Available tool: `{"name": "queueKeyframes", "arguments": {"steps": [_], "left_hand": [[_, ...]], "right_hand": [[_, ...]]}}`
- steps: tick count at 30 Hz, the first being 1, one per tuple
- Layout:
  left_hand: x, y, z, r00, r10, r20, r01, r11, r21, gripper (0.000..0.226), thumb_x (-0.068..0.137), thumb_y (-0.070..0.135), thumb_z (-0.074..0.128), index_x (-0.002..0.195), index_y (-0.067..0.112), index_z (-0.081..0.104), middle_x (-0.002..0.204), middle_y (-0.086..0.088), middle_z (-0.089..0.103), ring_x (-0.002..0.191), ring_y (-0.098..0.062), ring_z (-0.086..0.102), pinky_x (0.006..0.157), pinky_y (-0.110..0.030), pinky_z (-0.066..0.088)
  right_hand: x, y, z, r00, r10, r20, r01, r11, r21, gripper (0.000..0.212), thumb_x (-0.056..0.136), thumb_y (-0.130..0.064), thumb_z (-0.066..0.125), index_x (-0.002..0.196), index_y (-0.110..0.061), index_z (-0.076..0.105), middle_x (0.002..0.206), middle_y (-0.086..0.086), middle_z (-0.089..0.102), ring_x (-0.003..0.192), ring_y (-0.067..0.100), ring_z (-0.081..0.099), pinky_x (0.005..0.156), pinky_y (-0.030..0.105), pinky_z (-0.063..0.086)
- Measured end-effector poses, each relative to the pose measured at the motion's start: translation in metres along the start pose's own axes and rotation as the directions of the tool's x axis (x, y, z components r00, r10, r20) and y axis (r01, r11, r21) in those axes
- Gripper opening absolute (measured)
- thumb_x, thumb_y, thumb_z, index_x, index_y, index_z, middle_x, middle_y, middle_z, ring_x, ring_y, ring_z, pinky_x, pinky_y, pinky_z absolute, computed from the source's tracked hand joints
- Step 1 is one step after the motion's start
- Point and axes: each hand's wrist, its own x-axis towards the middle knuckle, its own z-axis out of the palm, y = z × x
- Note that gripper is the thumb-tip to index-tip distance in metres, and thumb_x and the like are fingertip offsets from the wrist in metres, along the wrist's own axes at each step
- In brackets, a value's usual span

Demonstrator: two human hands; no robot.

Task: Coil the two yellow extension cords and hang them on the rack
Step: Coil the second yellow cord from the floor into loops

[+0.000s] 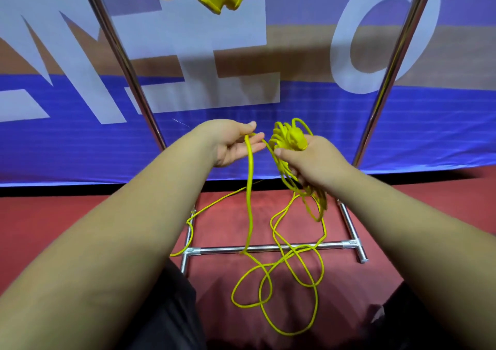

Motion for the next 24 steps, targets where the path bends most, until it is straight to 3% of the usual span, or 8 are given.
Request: {"name": "queueKeyframes", "arguments": {"steps": [3, 5, 9, 14, 16, 19, 22, 24], "left_hand": [[-0.007, 0.003, 0.005, 0.995, -0.034, 0.095, 0.049, 0.987, -0.153, 0.013, 0.106, -0.006, 0.043, 0.102, -0.009, 0.055, 0.103, -0.024, 0.063, 0.094, -0.030, 0.073, 0.083, -0.044, 0.062], [-0.008, 0.002, 0.009, 0.996, -0.031, 0.083, 0.049, 0.972, -0.229, 0.015, 0.105, -0.009, 0.038, 0.102, -0.011, 0.052, 0.110, -0.025, 0.059, 0.115, -0.033, 0.069, 0.098, -0.048, 0.055], [0.003, 0.000, 0.007, 0.999, -0.047, -0.008, 0.038, 0.884, -0.467, 0.018, 0.106, -0.011, 0.031, 0.100, -0.011, 0.048, 0.127, -0.022, 0.049, 0.125, -0.037, 0.064, 0.103, -0.053, 0.051], [0.018, -0.005, -0.003, 0.992, -0.091, -0.090, 0.023, 0.818, -0.574, 0.022, 0.104, -0.012, 0.036, 0.123, -0.009, 0.047, 0.136, -0.027, 0.043, 0.118, -0.042, 0.065, 0.097, -0.049, 0.057], [0.024, -0.008, -0.004, 0.993, -0.083, -0.090, 0.036, 0.901, -0.433, 0.034, 0.103, -0.009, 0.039, 0.137, -0.009, 0.040, 0.133, -0.027, 0.044, 0.106, -0.039, 0.069, 0.081, -0.048, 0.063], [0.019, -0.014, 0.001, 0.983, -0.031, -0.183, 0.057, 0.989, 0.137, 0.025, 0.104, 0.006, 0.042, 0.123, -0.008, 0.049, 0.112, -0.019, 0.060, 0.080, -0.029, 0.069, 0.076, -0.044, 0.064], [0.004, -0.028, 0.002, 0.985, 0.058, -0.160, 0.058, 0.767, 0.639, 0.018, 0.102, 0.010, 0.042, 0.097, 0.004, 0.057, 0.092, -0.012, 0.062, 0.081, -0.028, 0.066, 0.087, -0.046, 0.062], [-0.005, -0.042, 0.003, 0.991, -0.124, 0.043, 0.041, 0.604, 0.796, 0.014, 0.103, 0.009, 0.049, 0.103, 0.004, 0.062, 0.093, -0.011, 0.069, 0.091, -0.031, 0.070, 0.087, -0.045, 0.059]], "right_hand": [[-0.002, 0.011, 0.014, 0.995, 0.054, 0.087, -0.070, 0.979, 0.190, 0.010, 0.104, -0.028, 0.066, 0.097, -0.022, 0.066, 0.074, 0.005, 0.076, 0.061, 0.020, 0.068, 0.061, 0.036, 0.053], [-0.003, 0.015, 0.019, 0.985, 0.098, 0.142, -0.139, 0.938, 0.316, 0.012, 0.105, -0.031, 0.065, 0.112, -0.020, 0.067, 0.094, 0.009, 0.082, 0.079, 0.026, 0.078, 0.071, 0.040, 0.058], [-0.007, 0.014, 0.025, 0.959, 0.138, 0.246, -0.239, 0.861, 0.448, 0.032, 0.107, -0.035, 0.062, 0.127, -0.010, 0.065, 0.108, 0.015, 0.081, 0.099, 0.034, 0.079, 0.091, 0.052, 0.060], [-0.011, 0.008, 0.027, 0.954, 0.132, 0.270, -0.258, 0.817, 0.515, 0.022, 0.105, -0.031, 0.066, 0.116, -0.012, 0.069, 0.106, 0.015, 0.081, 0.091, 0.030, 0.080, 0.086, 0.055, 0.063], [-0.012, 0.005, 0.026, 0.968, 0.130, 0.214, -0.226, 0.823, 0.521, 0.017, 0.103, -0.026, 0.069, 0.109, -0.010, 0.071, 0.095, 0.014, 0.080, 0.080, 0.027, 0.077, 0.080, 0.053, 0.065], [-0.010, 0.001, 0.025, 0.978, 0.162, 0.133, -0.208, 0.807, 0.553, 0.015, 0.103, -0.020, 0.069, 0.108, -0.006, 0.071, 0.084, 0.012, 0.076, 0.067, 0.023, 0.072, 0.065, 0.043, 0.064], [-0.003, 0.000, 0.020, 0.978, 0.208, 0.033, -0.187, 0.784, 0.592, 0.013, 0.103, -0.018, 0.067, 0.106, -0.005, 0.071, 0.080, 0.009, 0.076, 0.061, 0.018, 0.072, 0.055, 0.035, 0.061], [0.004, 0.000, 0.014, 0.972, 0.232, -0.023, -0.168, 0.763, 0.624, 0.011, 0.103, -0.016, 0.066, 0.104, -0.005, 0.070, 0.077, 0.007, 0.076, 0.060, 0.017, 0.073, 0.054, 0.034, 0.061]]}}
